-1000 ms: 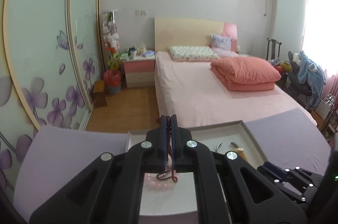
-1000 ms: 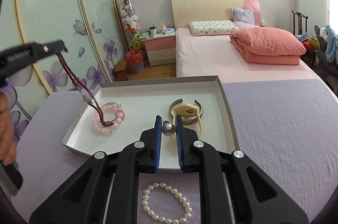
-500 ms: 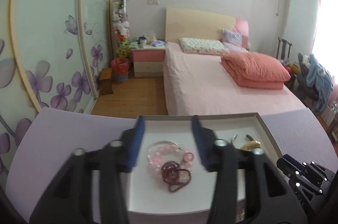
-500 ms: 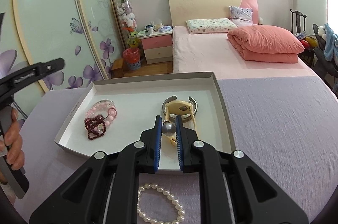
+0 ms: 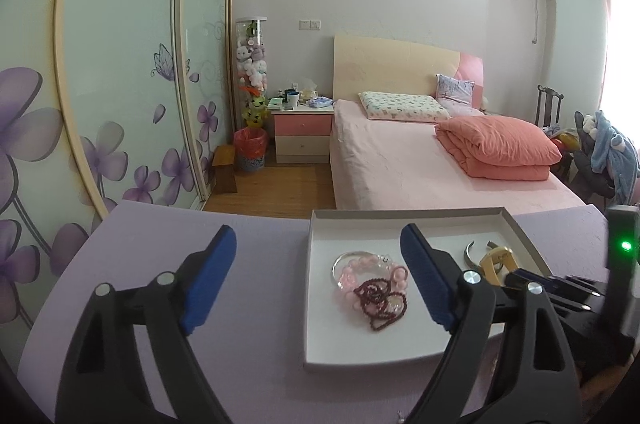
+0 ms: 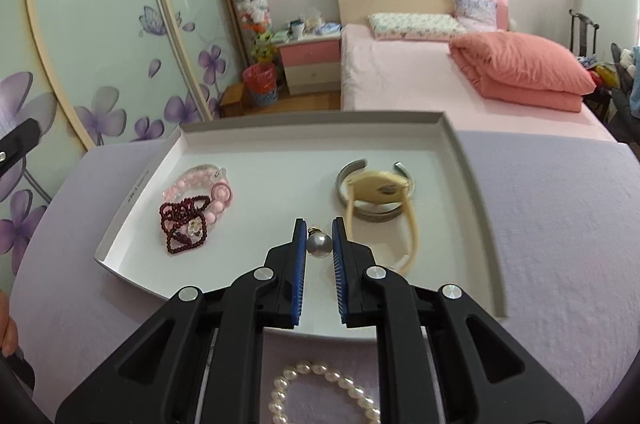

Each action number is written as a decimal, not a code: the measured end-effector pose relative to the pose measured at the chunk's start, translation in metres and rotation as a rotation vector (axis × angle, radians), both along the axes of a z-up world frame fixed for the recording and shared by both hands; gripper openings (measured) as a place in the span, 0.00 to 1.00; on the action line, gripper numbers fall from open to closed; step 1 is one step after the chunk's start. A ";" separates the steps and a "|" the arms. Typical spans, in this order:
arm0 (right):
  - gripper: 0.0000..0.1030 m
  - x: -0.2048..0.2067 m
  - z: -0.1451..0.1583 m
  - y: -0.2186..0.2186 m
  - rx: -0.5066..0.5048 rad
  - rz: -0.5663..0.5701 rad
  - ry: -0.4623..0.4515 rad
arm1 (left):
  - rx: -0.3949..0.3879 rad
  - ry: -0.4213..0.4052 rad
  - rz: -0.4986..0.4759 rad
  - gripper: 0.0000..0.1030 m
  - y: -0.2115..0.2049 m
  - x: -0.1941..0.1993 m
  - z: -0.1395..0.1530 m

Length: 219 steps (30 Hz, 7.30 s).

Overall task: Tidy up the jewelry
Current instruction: 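Lower the necklace into the tray and open the left tool while the right tool releases the earring there, then move the right tool back to the bed and grasp the second pearl earring, then grasp the silver flower brooch with the left tool while the right tool holds the earring, then carry the brooch and earring into the tray and open both tools, then move the right tool to the pearl bracelet and grasp it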

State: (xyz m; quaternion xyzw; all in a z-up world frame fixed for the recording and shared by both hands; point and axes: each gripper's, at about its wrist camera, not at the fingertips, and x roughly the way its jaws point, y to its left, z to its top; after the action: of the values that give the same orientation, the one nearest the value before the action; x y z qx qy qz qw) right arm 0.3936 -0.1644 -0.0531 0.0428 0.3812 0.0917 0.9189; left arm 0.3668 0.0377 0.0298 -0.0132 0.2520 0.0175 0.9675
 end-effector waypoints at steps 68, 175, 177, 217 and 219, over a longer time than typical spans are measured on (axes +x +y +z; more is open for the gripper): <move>0.14 -0.126 -0.038 0.017 -0.126 0.047 0.103 | 0.063 0.130 -0.087 0.89 -0.013 -0.128 -0.074; 0.14 -0.038 0.007 -0.039 0.071 -0.049 -0.069 | -0.012 0.224 -0.104 0.17 -0.075 0.081 -0.076; 0.14 -0.037 0.007 -0.038 0.068 -0.052 -0.067 | -0.026 0.227 -0.097 0.26 -0.071 0.081 -0.077; 0.55 -0.005 0.019 -0.032 0.000 -0.069 -0.080 | -0.065 0.131 -0.044 0.69 -0.022 0.026 -0.041; 0.55 -0.012 0.020 -0.035 0.000 -0.070 -0.085 | -0.062 0.125 -0.043 0.70 -0.021 0.020 -0.039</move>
State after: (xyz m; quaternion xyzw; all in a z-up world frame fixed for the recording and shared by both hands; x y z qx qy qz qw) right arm 0.3817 -0.1997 -0.0334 0.0522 0.3400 0.0610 0.9370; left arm 0.3869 0.0169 -0.0089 -0.0368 0.3126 -0.0102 0.9491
